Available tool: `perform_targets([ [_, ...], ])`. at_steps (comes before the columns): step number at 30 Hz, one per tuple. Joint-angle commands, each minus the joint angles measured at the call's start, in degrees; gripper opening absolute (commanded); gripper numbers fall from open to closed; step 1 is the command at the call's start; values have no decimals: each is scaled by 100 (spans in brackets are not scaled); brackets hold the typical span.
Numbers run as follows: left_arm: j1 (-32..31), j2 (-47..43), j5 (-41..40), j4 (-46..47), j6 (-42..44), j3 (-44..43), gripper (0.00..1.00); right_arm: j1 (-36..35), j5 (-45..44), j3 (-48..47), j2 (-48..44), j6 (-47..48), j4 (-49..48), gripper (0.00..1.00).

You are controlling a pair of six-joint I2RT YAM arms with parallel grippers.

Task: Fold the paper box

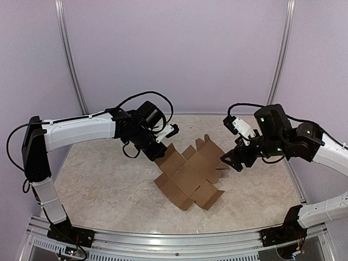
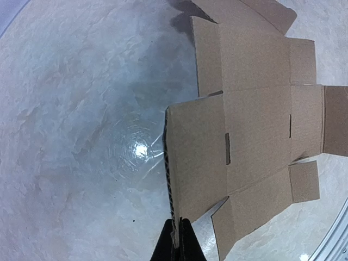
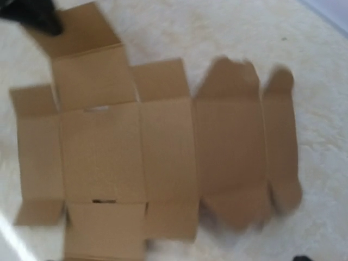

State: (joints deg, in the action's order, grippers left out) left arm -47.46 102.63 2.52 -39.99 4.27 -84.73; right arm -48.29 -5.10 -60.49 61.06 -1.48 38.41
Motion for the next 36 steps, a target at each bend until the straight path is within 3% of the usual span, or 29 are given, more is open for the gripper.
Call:
perform_targets([
  [1,-218,316,-311,-388,1237,-470,0,-238,229,-41,-146,518,383,92],
  [6,-477,724,-636,-744,1912,-897,0,-279,499,53,-340,862,342,92],
  [13,-544,933,-1114,-566,2245,-966,1,-280,726,249,-480,1362,273,93],
  [17,-557,867,-1565,-472,2178,-930,20,-279,406,315,-489,1531,85,93],
  [21,-573,570,-1709,-203,2025,-723,30,-278,270,241,-247,1664,44,93],
  [29,-578,-797,-2292,682,1070,386,49,-274,199,-93,429,1975,-162,97],
  [36,-158,-2053,-2544,739,-421,1177,47,-215,205,-779,1473,2020,-254,100],
])
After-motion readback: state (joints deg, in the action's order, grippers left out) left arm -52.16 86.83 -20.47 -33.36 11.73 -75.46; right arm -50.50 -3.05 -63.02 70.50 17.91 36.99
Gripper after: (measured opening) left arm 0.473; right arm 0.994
